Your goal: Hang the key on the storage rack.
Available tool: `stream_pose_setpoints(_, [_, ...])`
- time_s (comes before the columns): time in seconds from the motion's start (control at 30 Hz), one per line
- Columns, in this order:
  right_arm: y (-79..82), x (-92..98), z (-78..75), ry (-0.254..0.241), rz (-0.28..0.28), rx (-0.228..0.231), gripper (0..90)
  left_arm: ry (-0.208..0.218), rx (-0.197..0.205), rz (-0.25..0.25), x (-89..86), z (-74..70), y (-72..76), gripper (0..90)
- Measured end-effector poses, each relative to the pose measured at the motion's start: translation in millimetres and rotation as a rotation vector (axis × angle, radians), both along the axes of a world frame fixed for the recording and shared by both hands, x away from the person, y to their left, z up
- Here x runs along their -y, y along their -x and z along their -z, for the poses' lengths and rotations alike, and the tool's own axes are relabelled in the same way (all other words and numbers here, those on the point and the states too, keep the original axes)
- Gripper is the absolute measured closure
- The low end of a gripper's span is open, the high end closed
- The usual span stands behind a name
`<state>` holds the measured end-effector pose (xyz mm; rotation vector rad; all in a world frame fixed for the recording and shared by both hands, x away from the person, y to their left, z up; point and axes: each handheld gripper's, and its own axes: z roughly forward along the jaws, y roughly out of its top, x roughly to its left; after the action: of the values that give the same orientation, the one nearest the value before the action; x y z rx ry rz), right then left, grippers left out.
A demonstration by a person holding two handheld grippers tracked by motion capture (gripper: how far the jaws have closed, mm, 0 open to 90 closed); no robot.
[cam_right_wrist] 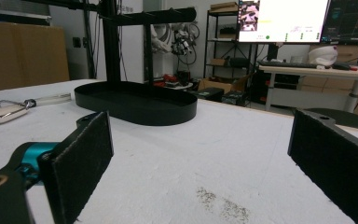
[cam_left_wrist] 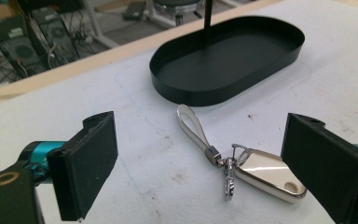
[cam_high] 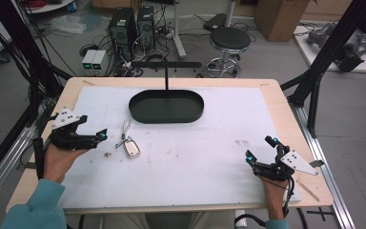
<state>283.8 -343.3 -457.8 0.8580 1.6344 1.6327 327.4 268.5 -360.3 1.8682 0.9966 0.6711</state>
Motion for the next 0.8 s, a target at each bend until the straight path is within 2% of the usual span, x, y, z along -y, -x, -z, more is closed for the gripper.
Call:
stream_pose_setpoints(0.17, [-0.2, 0.0, 0.0, -0.001, -0.001, 0.002, 5.9, -0.021, -0.054, 0.009, 11.9, -1.8, -15.0, 11.1])
stream_pose_setpoints(0.27, [-0.3, 0.2, 0.0, -0.003, 0.000, 0.001, 5.9, -0.064, -0.081, 0.002, 17.5, -1.4, -23.5, 11.1])
stream_pose_setpoints(0.3, [-0.1, 0.1, 0.0, -0.003, 0.000, -0.002, 5.9, -0.087, -0.103, -0.005, 20.8, -1.1, -29.0, 11.1])
stream_pose_setpoints(0.37, [-0.1, 0.0, 0.0, -0.003, 0.000, -0.001, 5.9, -0.090, -0.113, -0.008, 22.7, -0.7, -31.9, 11.2])
stream_pose_setpoints(0.43, [-0.4, 0.2, 0.0, -0.003, 0.000, 0.001, 6.0, -0.100, -0.142, -0.015, 25.9, 0.8, -37.1, 11.2])
stream_pose_setpoints(0.47, [-0.4, 0.2, 0.0, -0.002, 0.001, 0.002, 5.9, -0.122, -0.166, -0.012, 28.7, 3.3, -42.4, 11.4])
stream_pose_setpoints(0.5, [-0.4, 0.2, 0.0, -0.002, 0.000, 0.001, 5.9, -0.122, -0.166, -0.012, 28.7, 3.3, -42.4, 11.8])
stream_pose_setpoints(0.7, [-0.7, 0.3, 0.0, -0.002, -0.001, 0.004, 5.9, -0.168, -0.243, -0.033, 37.0, 10.5, -53.8, 13.3])
stream_pose_setpoints(0.8, [-1.1, 0.6, -0.1, 0.000, 0.000, 0.009, 5.9, -0.185, -0.258, -0.032, 43.3, 10.3, -58.2, 14.4])
